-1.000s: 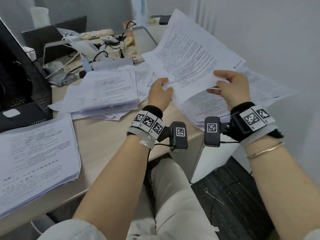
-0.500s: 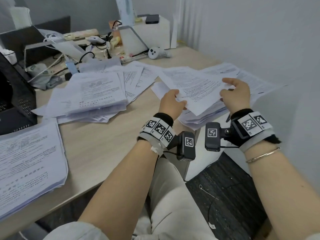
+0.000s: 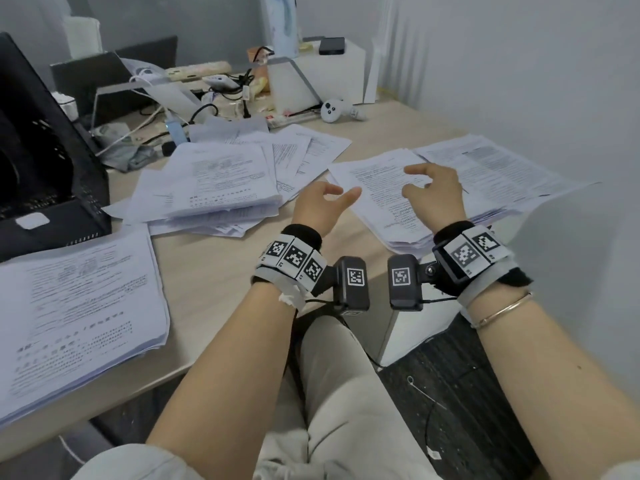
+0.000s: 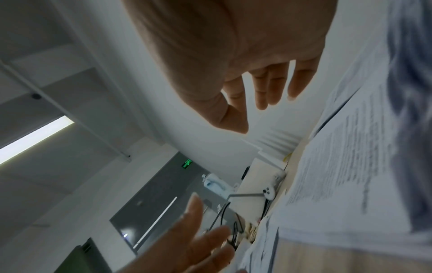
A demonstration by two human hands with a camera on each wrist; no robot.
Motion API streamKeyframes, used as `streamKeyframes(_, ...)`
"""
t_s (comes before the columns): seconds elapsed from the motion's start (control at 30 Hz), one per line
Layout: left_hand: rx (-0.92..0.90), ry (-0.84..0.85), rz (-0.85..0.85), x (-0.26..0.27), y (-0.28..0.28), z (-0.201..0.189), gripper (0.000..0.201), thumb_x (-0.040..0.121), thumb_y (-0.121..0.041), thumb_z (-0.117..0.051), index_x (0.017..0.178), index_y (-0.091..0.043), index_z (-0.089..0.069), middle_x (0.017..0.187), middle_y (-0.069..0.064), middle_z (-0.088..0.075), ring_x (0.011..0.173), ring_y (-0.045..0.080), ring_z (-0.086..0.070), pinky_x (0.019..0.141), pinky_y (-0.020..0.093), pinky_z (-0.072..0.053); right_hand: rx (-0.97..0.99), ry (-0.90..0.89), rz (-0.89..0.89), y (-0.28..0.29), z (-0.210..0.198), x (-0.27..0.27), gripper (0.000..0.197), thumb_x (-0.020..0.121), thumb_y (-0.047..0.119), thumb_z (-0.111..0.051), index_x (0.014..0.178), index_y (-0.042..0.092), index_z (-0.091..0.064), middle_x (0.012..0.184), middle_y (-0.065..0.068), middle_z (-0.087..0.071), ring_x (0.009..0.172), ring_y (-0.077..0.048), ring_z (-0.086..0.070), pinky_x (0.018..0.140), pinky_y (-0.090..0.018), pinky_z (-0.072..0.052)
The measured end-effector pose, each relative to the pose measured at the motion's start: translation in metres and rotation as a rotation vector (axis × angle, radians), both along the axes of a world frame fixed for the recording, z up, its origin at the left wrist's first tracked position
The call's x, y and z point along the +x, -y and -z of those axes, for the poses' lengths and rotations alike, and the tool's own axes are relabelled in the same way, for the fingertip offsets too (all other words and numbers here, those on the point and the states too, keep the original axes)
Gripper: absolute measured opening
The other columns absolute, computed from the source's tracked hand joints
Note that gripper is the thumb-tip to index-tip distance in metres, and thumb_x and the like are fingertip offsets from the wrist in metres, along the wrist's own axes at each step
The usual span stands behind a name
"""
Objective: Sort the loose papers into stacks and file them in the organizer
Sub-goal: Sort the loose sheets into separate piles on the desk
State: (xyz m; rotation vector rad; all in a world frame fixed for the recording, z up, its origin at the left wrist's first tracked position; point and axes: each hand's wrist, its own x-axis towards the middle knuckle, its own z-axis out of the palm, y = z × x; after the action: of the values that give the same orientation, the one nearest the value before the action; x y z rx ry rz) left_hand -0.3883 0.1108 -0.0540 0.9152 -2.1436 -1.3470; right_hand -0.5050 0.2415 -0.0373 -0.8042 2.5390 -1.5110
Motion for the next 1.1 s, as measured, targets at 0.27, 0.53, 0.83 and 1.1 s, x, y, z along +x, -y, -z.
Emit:
streamKeyframes(0.27,-0.128,-0.091,-0.198,0.061,0.054,-0.029,0.036,0.087,-0.042,-0.062,0.108,-0.012,-0.065,0.116,-0.001,-0.063,0.109,0.012,-0.056,0.098,0.037,-0.046,0.056,0.085,-0.28,0.069,0.003,0.046,0.034,0.083,0.014,-0.06,0.116,0.016,-0.061,0.131,-0.006,-0.052,0.123,-0.019,-0.047,0.103,-0.032,-0.037)
streamKeyframes(0.53,-0.15,-0.005,-0.37,0.124,0.107,-0.033,0.019,0.09,-0.015,-0.056,0.107,-0.01,-0.065,0.104,0.005,-0.066,0.095,0.017,-0.061,0.089,0.031,-0.05,0.28,0.155,-0.527,0.126,0.01,0.088,0.05,0.087,0.025,-0.061,0.133,0.01,-0.05,0.135,-0.008,-0.051,0.12,-0.021,-0.049,0.094,-0.032,-0.042)
streamKeyframes(0.83,-0.1,0.236,-0.487,0.154,0.145,-0.017,0.022,0.09,-0.019,-0.056,0.109,-0.013,-0.066,0.117,0.008,-0.063,0.111,0.024,-0.055,0.098,0.027,-0.04,0.258,0.284,-0.527,0.164,0.014,0.102,0.057,0.088,0.03,-0.059,0.139,0.009,-0.042,0.134,-0.008,-0.05,0.111,-0.024,-0.057,0.082,-0.033,-0.045)
streamKeyframes(1.1,-0.013,0.303,-0.489,0.144,0.152,-0.003,0.025,0.089,-0.013,-0.052,0.065,-0.019,-0.047,0.074,0.006,-0.044,0.076,0.02,-0.043,0.063,0.028,-0.042,0.153,0.232,-0.416,0.167,0.014,0.091,0.035,0.085,0.007,-0.06,0.106,-0.021,-0.058,0.12,-0.031,-0.058,0.106,-0.042,-0.057,0.093,-0.041,-0.047)
